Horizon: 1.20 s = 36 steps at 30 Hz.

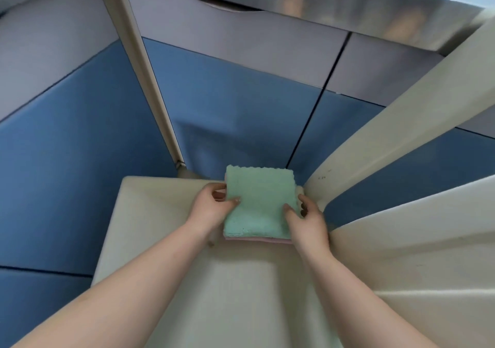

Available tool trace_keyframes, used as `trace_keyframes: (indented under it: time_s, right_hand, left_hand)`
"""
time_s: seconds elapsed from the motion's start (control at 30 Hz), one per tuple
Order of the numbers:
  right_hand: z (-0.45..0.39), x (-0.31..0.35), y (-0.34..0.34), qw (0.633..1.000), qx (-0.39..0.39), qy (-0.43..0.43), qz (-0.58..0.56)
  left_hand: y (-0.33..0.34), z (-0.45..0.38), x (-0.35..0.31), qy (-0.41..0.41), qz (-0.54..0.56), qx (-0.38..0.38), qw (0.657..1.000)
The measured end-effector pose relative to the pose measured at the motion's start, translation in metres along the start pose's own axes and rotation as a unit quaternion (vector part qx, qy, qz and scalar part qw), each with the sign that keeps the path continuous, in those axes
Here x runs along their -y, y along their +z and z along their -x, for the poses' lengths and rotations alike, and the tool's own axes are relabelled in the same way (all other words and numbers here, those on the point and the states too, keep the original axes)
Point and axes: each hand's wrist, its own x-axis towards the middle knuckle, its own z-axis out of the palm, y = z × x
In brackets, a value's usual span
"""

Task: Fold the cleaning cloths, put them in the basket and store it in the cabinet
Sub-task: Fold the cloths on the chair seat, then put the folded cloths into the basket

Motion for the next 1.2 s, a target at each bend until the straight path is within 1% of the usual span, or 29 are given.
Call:
trace_keyframes:
  time_s: [0.07, 0.13, 0.17, 0.27, 0.37, 0.47, 0.57, 0.67, 0.77, 0.83, 0.9, 1.03, 1.2]
  right_hand:
    - [-0.004, 0.002, 0.001, 0.999, 0.027, 0.045, -0.012]
    - [-0.007, 0.005, 0.002, 0.996, 0.043, 0.075, -0.014]
    - [-0.008, 0.005, 0.002, 0.996, 0.047, 0.08, -0.016]
    - [-0.015, 0.005, 0.003, 0.992, 0.069, 0.1, -0.018]
    - [-0.019, 0.006, 0.0, 0.984, 0.098, 0.139, -0.043]
    - [-0.022, 0.003, -0.004, 0.967, 0.139, 0.172, -0.123]
    - [-0.021, 0.001, -0.003, 0.946, 0.159, 0.205, -0.192]
    - [-0.018, 0.004, -0.001, 0.945, 0.163, 0.198, -0.204]
    - [-0.012, 0.011, -0.005, 0.941, 0.185, 0.19, -0.208]
    - [-0.005, 0.016, -0.01, 0.943, 0.19, 0.182, -0.202]
    - [0.006, 0.025, -0.014, 0.946, 0.198, 0.166, -0.196]
    - [0.047, 0.058, -0.022, 0.945, 0.239, 0.136, -0.177]
    - [0.124, 0.122, -0.043, 0.941, 0.308, 0.069, -0.124]
  left_hand:
    - [-0.002, 0.001, 0.008, -0.055, 0.021, -0.004, 0.998]
    - [-0.004, 0.002, 0.013, -0.105, 0.061, 0.018, 0.992]
    - [-0.005, 0.004, 0.013, -0.116, 0.07, 0.032, 0.99]
    - [-0.005, 0.005, 0.007, -0.118, 0.029, 0.076, 0.99]
    - [-0.003, 0.002, 0.003, -0.127, 0.056, 0.088, 0.986]
    - [-0.007, -0.004, 0.003, -0.141, 0.076, 0.118, 0.98]
    - [-0.011, -0.007, 0.002, -0.158, 0.102, 0.143, 0.972]
    - [-0.016, -0.003, 0.001, -0.17, 0.127, 0.152, 0.965]
    - [-0.023, 0.004, 0.0, -0.187, 0.176, 0.159, 0.953]
    - [-0.031, 0.016, -0.005, -0.191, 0.199, 0.174, 0.945]
    - [-0.044, 0.032, -0.012, -0.188, 0.207, 0.173, 0.944]
    - [-0.082, 0.08, -0.031, -0.173, 0.251, 0.141, 0.942]
    - [-0.148, 0.172, -0.06, -0.155, 0.299, 0.105, 0.936]
